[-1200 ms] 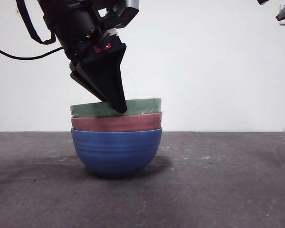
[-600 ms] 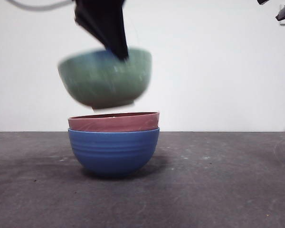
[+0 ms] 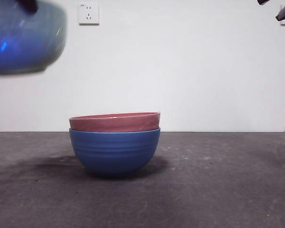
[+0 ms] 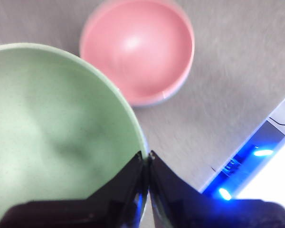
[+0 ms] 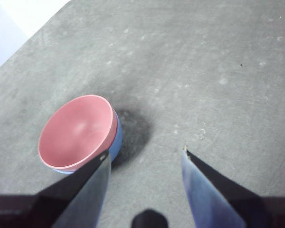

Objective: Pick up the green bowl on the top,put the green bowl on the left,pick up the red bowl in the middle,put the red bowl on the right

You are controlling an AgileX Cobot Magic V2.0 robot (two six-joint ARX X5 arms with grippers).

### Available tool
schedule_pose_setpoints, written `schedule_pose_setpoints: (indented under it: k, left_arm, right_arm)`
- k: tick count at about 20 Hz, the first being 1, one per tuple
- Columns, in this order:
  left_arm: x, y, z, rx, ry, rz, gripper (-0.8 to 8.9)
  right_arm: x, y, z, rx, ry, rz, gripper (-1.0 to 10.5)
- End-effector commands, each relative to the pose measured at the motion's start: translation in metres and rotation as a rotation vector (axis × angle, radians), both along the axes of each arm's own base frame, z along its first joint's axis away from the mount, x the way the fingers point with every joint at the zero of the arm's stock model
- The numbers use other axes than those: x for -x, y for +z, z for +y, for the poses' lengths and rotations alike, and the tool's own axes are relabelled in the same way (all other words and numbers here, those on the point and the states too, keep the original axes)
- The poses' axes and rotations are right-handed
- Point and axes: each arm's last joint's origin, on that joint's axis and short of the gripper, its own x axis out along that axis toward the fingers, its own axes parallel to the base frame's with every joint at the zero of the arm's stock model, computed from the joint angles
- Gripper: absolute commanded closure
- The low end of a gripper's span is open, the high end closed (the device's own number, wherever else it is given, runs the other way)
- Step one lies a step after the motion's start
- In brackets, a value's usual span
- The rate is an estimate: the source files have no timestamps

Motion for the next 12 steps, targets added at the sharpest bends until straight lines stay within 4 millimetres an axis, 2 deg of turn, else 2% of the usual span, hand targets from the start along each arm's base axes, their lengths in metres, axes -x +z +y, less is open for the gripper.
schedule_pose_setpoints:
  k: [1, 6, 9, 12]
  left_arm:
    - [0.000, -0.031, -0.003, -0.001, 0.068, 0.061, 8.22]
    - [-0.001, -0.094, -0.015, 0.004, 0.075, 0.091, 8.22]
    - [-0.004, -0.120, -0.018, -0.009, 0.072, 0.108, 8.22]
    - [-0.006, -0.135, -0.020, -0.039, 0.071, 0.131, 8.22]
  right_arm:
    - [-0.001, 0.000, 0.000, 0.002, 0.001, -0.004, 7.0]
    - [-0.004, -0.001, 0.001, 0.000, -0.002, 0.008, 7.0]
    - [-0.005, -0.002, 0.001, -0.005, -0.005, 0.019, 7.0]
    - [-0.007, -0.003, 0.001, -0.004, -0.004, 0.026, 7.0]
